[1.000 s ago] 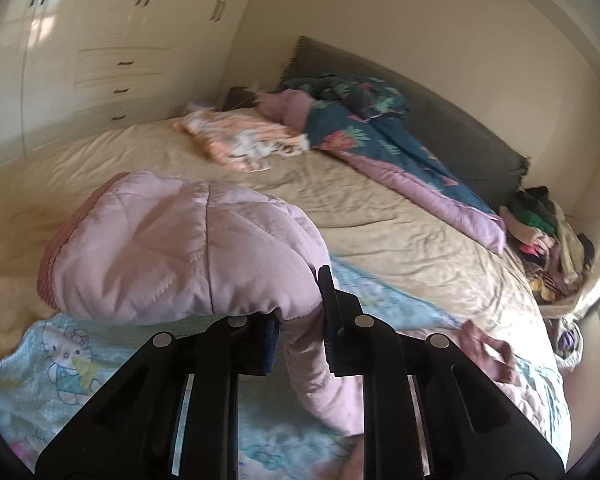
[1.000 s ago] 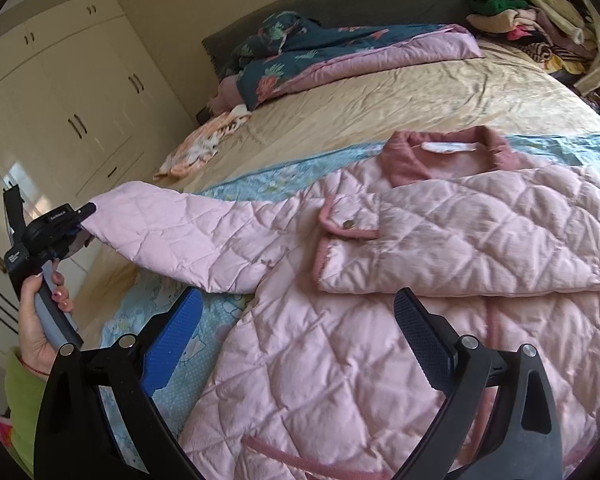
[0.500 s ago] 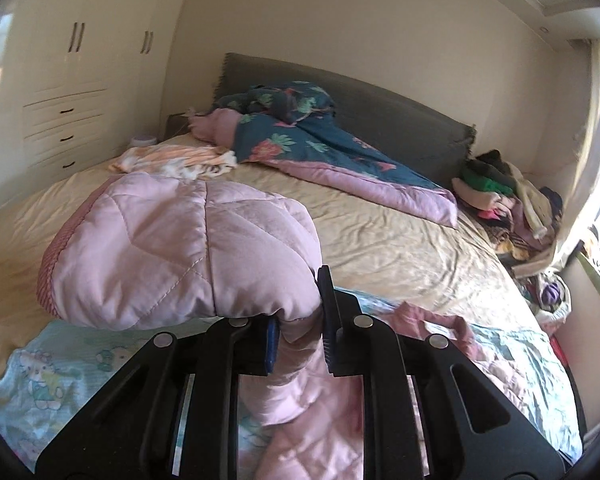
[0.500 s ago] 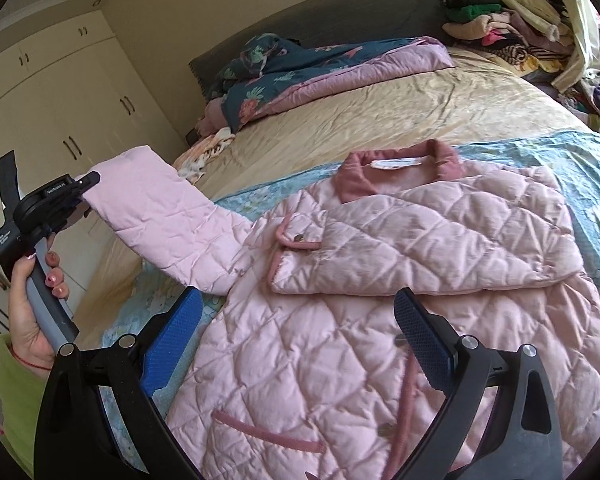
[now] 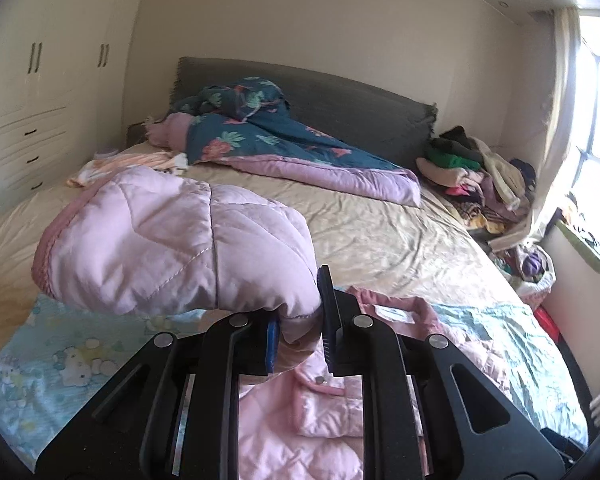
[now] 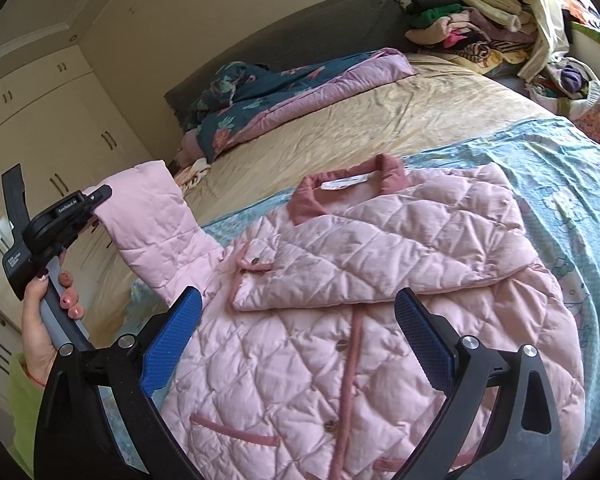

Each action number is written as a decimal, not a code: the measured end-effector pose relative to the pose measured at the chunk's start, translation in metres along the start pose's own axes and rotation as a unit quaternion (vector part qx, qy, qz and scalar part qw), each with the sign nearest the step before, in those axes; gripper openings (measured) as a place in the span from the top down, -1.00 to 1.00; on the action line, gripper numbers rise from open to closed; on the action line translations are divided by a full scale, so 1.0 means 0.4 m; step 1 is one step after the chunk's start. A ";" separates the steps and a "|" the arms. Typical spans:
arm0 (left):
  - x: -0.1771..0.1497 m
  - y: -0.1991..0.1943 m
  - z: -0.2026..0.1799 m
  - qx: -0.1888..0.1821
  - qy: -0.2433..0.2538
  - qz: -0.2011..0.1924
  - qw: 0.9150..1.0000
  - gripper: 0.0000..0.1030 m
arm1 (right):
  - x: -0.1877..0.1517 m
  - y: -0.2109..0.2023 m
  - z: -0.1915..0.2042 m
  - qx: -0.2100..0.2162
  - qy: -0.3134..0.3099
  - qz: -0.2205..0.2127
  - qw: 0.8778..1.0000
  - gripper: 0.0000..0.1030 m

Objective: Fold large clothes

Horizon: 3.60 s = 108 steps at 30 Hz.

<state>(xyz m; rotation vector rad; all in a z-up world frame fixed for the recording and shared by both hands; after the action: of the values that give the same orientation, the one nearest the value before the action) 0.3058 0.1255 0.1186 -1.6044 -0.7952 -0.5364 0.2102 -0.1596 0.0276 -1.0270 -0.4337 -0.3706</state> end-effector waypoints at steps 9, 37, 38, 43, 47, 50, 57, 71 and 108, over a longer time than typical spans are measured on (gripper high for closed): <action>-0.070 0.073 -0.155 -0.026 0.078 0.024 0.996 0.81 | -0.007 -0.014 -0.095 -0.003 0.043 -0.007 0.999 -0.88; -0.437 0.321 -0.462 -0.034 0.307 0.127 0.943 0.79 | -0.030 -0.017 -0.368 -0.035 0.166 -0.014 0.985 -0.88; -0.447 0.326 -0.464 -0.030 0.311 0.129 0.941 0.78 | -0.031 -0.015 -0.369 -0.034 0.167 -0.013 0.985 -0.88; -0.492 0.344 -0.473 -0.001 0.341 0.147 0.929 0.69 | -0.032 0.002 -0.373 -0.030 0.170 -0.004 0.985 -0.88; -0.509 0.340 -0.470 0.000 0.351 0.164 0.922 0.20 | -0.032 0.009 -0.375 -0.029 0.176 0.000 0.984 -0.88; -0.515 0.331 -0.457 -0.008 0.342 0.186 0.921 -0.34 | -0.032 0.011 -0.375 -0.026 0.179 0.002 0.983 -0.88; -0.500 0.287 -0.391 -0.047 0.314 0.223 0.922 -0.71 | -0.024 0.025 -0.361 -0.020 0.177 0.012 0.984 -0.88; -0.299 0.243 -0.100 -0.039 0.141 0.211 0.967 -0.82 | -0.005 0.182 -0.301 0.009 0.192 0.062 0.979 -0.88; -0.184 0.280 0.146 -0.039 0.004 0.208 0.977 -0.82 | 0.213 0.158 -0.195 -0.047 0.034 -0.022 0.998 0.73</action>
<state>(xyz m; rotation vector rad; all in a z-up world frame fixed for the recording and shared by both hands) 0.3357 0.1613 -0.0198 -1.7796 -0.4160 -0.2735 0.3272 -0.2066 -0.0103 -1.0941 -0.3817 -0.4670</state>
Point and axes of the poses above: each gripper's, at about its wrist camera, not at the fingertips, and y roughly the way its jaws point, z to its left, x to its top, the point moved 4 cm from there along y, roughly the way its jaws point, and after that the axes turned 15 degrees about z, right-handed, at the moved point
